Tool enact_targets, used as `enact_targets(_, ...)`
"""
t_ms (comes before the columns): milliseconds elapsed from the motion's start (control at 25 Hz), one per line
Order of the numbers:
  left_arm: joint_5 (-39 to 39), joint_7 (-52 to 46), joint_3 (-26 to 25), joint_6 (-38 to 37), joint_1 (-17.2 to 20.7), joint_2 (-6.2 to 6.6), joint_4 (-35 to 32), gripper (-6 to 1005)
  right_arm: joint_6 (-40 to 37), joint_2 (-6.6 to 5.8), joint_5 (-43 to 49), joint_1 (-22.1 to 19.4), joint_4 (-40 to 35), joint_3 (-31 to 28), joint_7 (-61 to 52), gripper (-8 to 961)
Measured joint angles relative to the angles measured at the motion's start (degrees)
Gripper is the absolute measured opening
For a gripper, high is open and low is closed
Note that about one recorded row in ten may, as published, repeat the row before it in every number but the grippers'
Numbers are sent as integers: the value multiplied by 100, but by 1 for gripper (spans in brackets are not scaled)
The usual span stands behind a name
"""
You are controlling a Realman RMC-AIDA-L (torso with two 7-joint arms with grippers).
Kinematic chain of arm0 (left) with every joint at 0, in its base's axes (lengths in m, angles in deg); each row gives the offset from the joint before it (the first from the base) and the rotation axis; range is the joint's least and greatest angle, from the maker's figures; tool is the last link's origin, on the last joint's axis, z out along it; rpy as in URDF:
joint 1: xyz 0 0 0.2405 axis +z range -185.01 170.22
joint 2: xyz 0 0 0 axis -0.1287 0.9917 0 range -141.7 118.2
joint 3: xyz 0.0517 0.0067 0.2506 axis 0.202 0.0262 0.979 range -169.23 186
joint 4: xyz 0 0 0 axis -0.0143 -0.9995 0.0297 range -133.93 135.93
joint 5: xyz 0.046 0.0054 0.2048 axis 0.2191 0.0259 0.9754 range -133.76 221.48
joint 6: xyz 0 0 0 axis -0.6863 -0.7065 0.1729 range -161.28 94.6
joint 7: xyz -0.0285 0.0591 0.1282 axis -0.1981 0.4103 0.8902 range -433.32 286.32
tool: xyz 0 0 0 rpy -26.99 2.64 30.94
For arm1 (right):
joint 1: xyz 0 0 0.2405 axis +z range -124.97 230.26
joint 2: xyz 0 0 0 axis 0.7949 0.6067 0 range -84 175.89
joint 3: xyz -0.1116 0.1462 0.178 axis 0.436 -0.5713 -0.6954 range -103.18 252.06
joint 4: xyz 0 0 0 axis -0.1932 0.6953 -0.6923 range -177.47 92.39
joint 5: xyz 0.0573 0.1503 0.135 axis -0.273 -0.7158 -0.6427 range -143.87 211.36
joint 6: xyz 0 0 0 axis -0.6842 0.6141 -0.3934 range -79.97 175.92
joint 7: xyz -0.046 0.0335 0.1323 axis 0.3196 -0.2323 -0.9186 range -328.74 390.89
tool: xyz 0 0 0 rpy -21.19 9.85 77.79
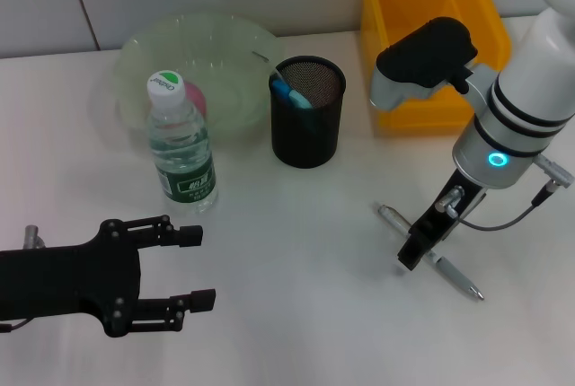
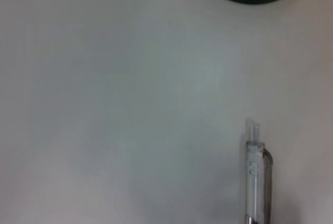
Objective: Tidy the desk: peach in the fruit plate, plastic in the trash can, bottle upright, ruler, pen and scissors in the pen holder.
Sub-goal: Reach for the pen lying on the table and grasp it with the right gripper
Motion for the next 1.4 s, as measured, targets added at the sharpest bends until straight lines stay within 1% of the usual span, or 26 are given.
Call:
enact_targets(280,0,2,0,-15,0,4,1,767,15,0,0,85,205,0,0,598)
enact_targets(720,-8,2,0,-35,0,9,-22,766,0,0,1,110,230,74,-12,393)
enact_targets(1040,-9,2,0,-48,-1,9,-62,767,0,0,19,155,254,202,-83,390)
enact_targets(1280,-9,2,0,-55,5,9,-60,766,13,0,27,162,257,244,-85,353)
enact_targets(1400,-9,1,0,-55,8,9,-60,767,6,0,33,162,256,276,-87,264)
